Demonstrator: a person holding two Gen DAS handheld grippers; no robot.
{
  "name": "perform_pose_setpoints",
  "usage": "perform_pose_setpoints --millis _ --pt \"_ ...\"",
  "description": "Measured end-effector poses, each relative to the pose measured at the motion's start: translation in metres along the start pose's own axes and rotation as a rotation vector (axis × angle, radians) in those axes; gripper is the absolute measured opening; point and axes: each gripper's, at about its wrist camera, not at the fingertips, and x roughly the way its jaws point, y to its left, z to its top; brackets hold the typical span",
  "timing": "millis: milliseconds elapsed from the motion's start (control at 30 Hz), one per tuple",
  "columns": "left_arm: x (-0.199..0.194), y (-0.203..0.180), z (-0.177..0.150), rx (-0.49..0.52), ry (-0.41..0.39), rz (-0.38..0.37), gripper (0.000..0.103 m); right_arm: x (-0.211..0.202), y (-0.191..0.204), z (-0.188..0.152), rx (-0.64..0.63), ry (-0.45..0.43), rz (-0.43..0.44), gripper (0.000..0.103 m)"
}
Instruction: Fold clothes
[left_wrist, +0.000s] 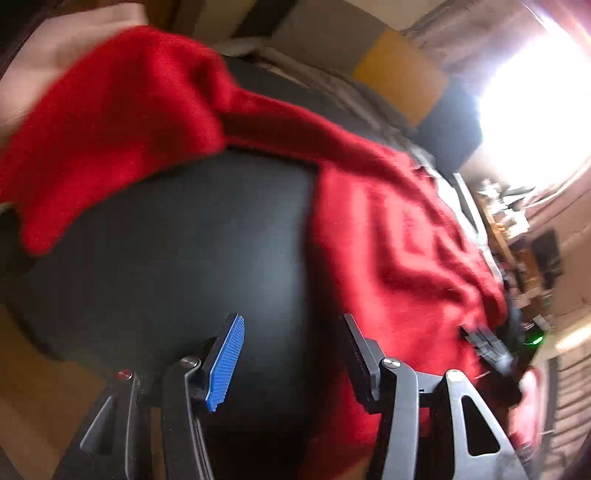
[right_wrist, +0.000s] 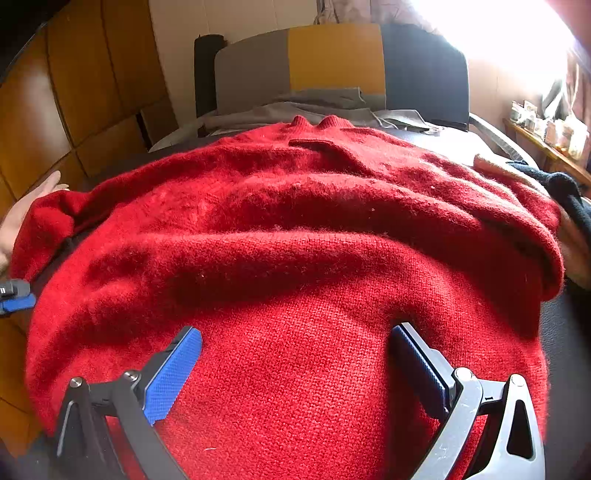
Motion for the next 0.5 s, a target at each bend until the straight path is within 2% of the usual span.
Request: perform_pose_setpoints --millis 100,200,233,333,433,500 --pt "-0.001 0.004 -0.017 0.05 0.02 0.02 0.052 0.0 0.001 0.0 -0.003 -0.001 -0.004 0.103" --pt "0.008 -0.014 -0.034 0.103 0.078 -0.099 0.052 0.0 0.001 0.0 -0.005 -0.001 -0.007 0.103" --pt "0.014 -0.023 -0.038 0.127 0.095 -0.104 0.052 0.0 0.001 0.0 -0.006 -0.001 -0.008 0.103" --pt "0.026 -0.05 -0.042 0.221 0.103 -0.032 0.054 0.001 0.002 0.0 -0.008 -0.001 -0.013 0.103" --pt "0.031 -0.064 -0.035 0.224 0.127 -0.105 0.045 0.0 0.001 0.0 -0.004 -0.004 -0.008 0.103" --pt "0.039 -0.076 -0.031 0.251 0.133 -0.04 0.034 0.0 0.001 -0.001 -0.002 -0.007 -0.004 0.103"
